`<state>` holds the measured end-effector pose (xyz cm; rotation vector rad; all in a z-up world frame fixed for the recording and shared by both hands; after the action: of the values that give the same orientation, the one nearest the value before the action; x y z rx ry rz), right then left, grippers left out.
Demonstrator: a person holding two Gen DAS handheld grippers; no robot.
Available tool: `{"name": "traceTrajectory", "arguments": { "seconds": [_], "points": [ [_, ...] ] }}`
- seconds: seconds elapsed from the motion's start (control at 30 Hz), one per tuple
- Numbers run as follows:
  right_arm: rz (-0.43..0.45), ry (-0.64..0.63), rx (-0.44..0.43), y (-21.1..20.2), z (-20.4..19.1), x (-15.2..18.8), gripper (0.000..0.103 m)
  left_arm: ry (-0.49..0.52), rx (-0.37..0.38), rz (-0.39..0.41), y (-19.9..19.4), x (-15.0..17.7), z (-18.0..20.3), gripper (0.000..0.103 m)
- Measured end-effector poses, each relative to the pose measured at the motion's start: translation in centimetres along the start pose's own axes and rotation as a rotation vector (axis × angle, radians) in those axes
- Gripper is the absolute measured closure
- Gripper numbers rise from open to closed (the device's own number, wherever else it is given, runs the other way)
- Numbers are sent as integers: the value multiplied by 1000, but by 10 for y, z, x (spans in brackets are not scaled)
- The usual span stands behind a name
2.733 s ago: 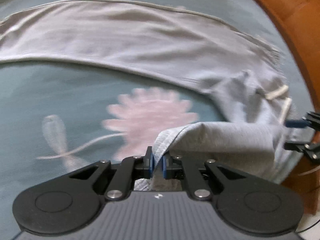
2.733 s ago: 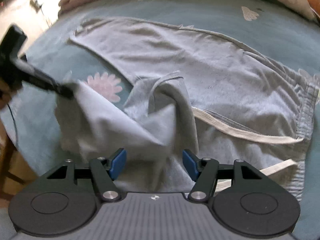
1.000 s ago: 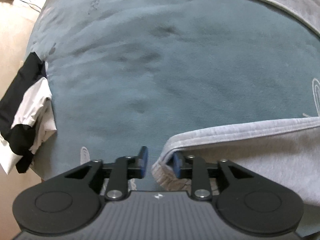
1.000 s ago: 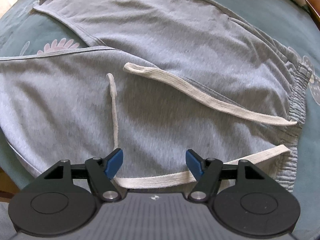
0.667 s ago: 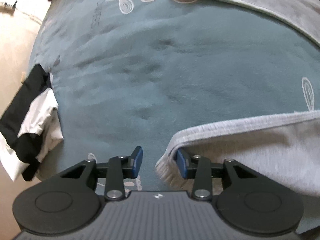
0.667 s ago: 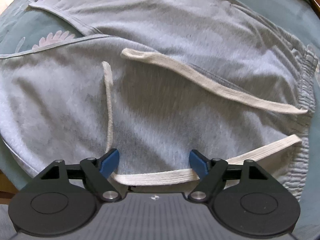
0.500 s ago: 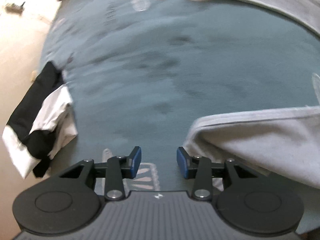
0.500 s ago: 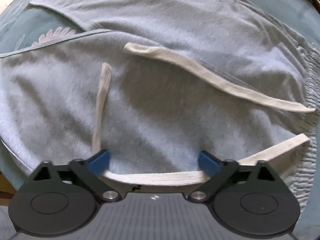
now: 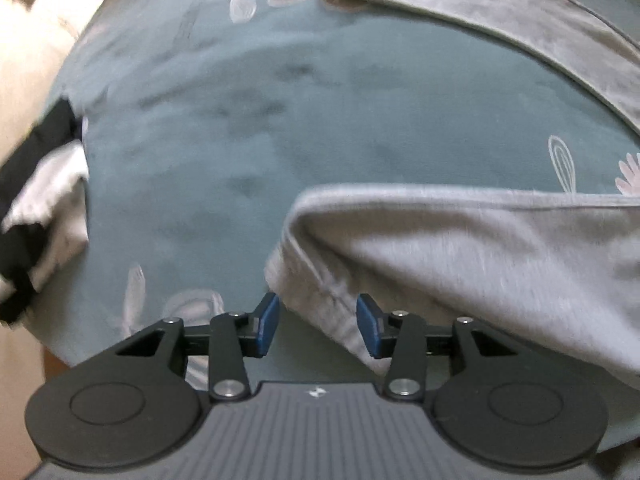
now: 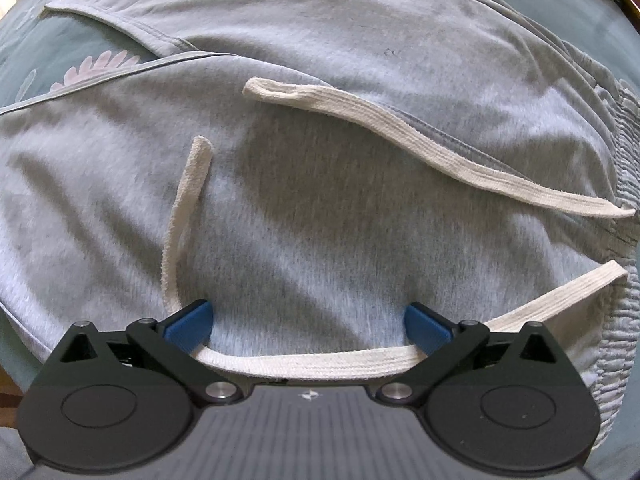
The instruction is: Fold clothes
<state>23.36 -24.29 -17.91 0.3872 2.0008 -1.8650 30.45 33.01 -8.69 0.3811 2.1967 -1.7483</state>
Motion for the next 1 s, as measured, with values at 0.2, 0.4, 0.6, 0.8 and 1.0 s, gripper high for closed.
{"name": "traceTrajectory", "arguments": {
  "seconds": [0.2, 0.4, 0.6, 0.8, 1.0],
  "points": [
    [5, 22, 19, 0, -1, 1, 0, -466, 122, -13, 7, 41, -19, 62],
    [36, 42, 33, -3, -2, 6, 0, -456, 256, 31, -6, 51, 20, 64],
    [100, 75, 62, -9, -5, 16, 0, -102, 434, 86, -38, 47, 102, 63],
    [97, 61, 74, -12, -14, 13, 0, 121, 612, 223, -66, 28, 168, 57],
    [102, 30, 85, -14, -23, 13, 0, 285, 639, 200, -41, 33, 226, 57]
  ]
}}
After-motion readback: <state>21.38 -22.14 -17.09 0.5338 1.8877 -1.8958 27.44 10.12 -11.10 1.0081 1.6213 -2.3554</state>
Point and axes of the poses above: each gripper's, at about its wrist camera, not at the fingertips, and y roughly the way its jaws point, z to its right, x to its underside, the point moved 2 cm from there along y, roughly the way its jaws point, and after that the axes turned 15 degrees about z, right-handed, at the moved point
